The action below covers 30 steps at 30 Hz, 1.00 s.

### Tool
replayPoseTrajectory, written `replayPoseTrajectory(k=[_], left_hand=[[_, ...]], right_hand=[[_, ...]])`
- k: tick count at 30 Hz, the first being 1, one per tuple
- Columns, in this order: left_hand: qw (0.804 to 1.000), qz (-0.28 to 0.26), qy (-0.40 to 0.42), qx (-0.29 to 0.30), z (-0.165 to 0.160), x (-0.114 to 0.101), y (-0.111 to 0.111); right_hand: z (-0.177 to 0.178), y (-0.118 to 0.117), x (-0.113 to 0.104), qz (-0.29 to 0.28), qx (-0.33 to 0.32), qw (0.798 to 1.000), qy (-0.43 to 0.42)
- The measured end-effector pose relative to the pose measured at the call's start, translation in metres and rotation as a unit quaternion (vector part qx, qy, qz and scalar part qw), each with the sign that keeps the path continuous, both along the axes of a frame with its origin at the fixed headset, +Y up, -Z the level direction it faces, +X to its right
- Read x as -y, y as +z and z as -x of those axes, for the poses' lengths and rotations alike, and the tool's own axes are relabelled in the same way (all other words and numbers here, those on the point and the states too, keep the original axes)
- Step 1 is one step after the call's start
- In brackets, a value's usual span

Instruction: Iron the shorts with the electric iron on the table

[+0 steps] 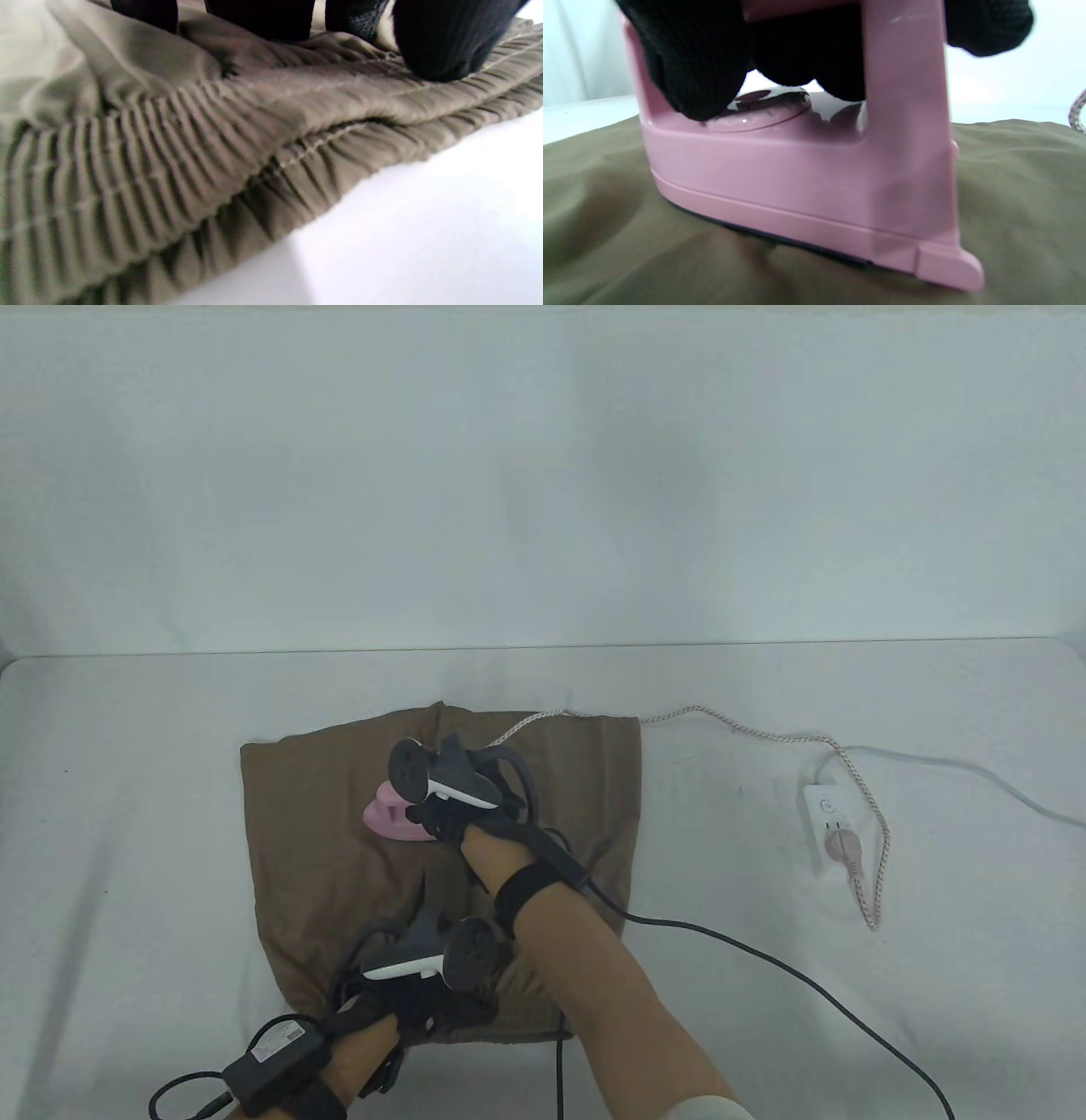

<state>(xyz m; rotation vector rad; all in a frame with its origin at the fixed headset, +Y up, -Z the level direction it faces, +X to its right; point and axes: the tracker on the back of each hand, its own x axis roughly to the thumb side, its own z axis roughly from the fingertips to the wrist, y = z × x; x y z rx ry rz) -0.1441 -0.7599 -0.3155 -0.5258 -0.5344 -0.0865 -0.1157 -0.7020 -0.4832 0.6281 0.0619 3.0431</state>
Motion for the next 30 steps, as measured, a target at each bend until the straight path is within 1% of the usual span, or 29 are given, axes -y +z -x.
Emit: replayPoseTrajectory(k=[3, 9, 21, 30], left_hand=[[1.000, 0.000, 0.000, 0.000, 0.000, 0.000, 0.000], [1.000, 0.000, 0.001, 0.000, 0.000, 0.000, 0.000], [1.000, 0.000, 0.002, 0.001, 0.000, 0.000, 0.000], [1.000, 0.000, 0.002, 0.001, 0.000, 0.000, 0.000]], right_hand=[[-0.004, -0.001, 0.000, 0.006, 0.002, 1.000, -0.003], [-0.029, -0.004, 0.001, 0.005, 0.025, 1.000, -0.014], [-0.103, -0.007, 0.002, 0.009, 0.087, 0.996, -0.018], [-0.154, -0.006, 0.000, 0.007, 0.134, 0.991, -0.005]])
